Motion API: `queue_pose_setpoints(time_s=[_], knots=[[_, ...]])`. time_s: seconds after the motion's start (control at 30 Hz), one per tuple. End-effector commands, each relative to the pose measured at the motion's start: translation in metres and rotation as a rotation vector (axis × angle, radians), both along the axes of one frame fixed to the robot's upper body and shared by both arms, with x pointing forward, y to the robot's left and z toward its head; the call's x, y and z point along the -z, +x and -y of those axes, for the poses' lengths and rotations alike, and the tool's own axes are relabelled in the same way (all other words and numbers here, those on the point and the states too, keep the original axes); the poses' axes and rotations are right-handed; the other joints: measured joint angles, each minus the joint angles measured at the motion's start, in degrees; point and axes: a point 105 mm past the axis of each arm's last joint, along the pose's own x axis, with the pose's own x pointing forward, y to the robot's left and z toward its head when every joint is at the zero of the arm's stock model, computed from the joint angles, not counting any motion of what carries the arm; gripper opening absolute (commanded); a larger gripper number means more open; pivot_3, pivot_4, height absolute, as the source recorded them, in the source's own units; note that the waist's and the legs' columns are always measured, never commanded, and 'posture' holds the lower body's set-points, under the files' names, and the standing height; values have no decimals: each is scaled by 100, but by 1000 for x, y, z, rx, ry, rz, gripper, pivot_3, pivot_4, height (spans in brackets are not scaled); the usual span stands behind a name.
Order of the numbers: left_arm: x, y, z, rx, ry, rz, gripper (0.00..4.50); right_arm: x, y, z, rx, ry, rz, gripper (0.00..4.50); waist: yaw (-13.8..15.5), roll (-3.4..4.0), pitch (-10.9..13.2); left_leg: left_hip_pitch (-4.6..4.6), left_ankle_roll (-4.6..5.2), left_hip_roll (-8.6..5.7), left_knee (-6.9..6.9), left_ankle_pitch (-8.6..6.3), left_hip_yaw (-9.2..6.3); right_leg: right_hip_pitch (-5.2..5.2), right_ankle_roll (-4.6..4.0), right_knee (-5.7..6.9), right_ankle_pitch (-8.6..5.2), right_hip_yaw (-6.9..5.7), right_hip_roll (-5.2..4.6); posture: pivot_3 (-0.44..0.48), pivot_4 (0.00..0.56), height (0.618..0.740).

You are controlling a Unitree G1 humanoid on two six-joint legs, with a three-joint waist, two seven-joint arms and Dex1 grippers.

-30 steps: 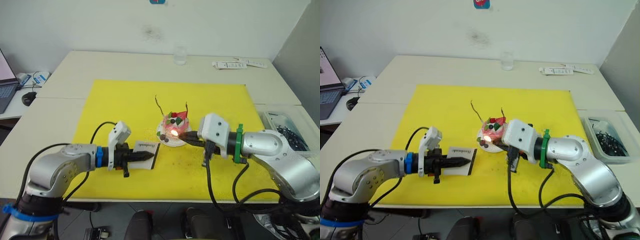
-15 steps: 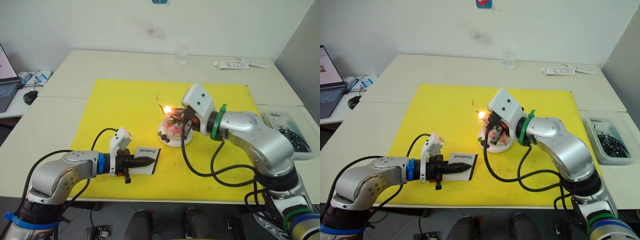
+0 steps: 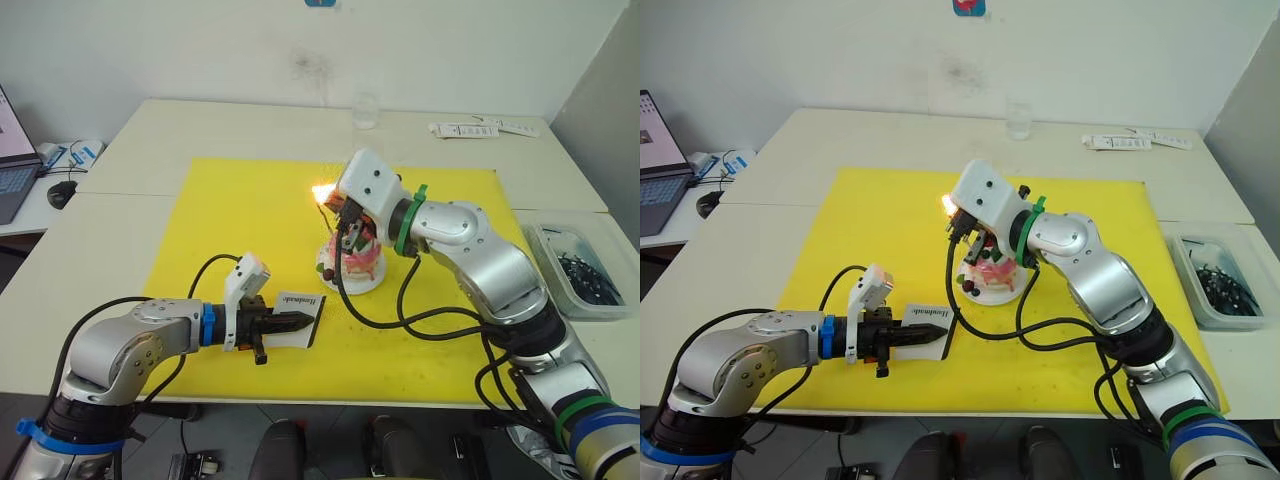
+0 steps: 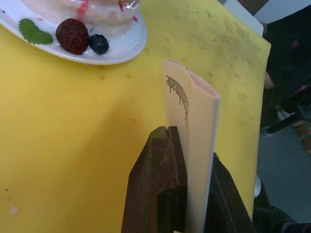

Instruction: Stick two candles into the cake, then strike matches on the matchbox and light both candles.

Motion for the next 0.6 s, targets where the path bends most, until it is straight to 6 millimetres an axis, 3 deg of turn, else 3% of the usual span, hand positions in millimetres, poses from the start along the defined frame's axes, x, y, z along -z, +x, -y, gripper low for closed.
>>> queue_pose_setpoints(time_s=[0.03, 0.6], knots=[[-7, -4, 9, 50, -16, 31, 0, -14, -4, -7, -38, -7, 87, 37, 0, 0, 0, 0, 0, 0, 0, 0, 0, 0, 0, 0, 0, 0, 0, 0, 150, 740], [-10, -6, 12, 62, -20, 34, 0, -17, -5, -3, -45, -21, 107, 37, 1, 0, 0, 0, 0, 0, 0, 0, 1, 0, -2, 0, 1, 0, -1, 0, 150, 740]])
